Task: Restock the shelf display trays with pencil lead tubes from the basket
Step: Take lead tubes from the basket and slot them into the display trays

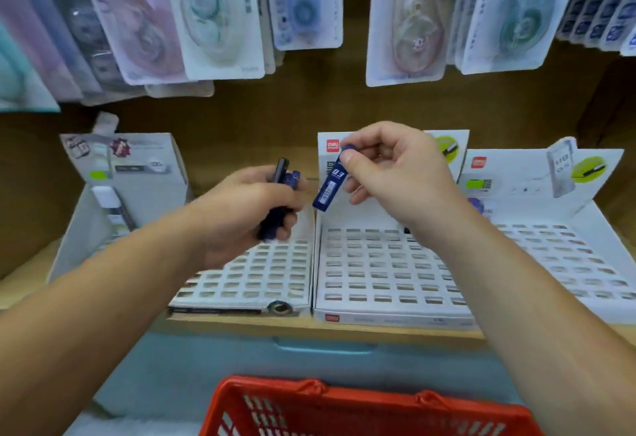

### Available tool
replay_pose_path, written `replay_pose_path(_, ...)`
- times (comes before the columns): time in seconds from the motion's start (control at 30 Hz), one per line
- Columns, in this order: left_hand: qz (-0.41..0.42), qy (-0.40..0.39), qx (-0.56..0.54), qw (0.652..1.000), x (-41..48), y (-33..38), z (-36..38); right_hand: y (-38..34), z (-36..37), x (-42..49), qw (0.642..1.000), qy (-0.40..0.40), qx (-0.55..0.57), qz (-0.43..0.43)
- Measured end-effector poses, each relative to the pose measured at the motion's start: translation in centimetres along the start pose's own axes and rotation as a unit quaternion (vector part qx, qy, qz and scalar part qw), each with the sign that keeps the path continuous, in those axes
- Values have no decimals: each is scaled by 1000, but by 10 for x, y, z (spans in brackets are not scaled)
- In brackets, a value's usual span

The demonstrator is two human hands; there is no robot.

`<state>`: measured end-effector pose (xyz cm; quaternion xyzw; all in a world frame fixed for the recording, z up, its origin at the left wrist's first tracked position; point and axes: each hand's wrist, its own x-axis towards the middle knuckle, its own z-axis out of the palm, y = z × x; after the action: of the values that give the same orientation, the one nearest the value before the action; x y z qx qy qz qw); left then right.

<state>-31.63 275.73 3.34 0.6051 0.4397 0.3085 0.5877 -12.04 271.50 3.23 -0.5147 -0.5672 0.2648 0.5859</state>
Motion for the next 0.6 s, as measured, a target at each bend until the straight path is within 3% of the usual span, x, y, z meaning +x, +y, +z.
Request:
replay_pose_path(0.1, 13, 7, -10, 1000, -4, -17, -18, 9, 30, 4, 1000, -13, -18, -12)
replay_pose_path(0.33, 52, 6, 21, 998, -5, -51, -34, 30, 58, 5, 975, -80, -205, -27)
replay_pose_path(0.6, 15, -66, -114, 991, 2, -62, -42, 37, 53, 10, 981, -51, -187, -20)
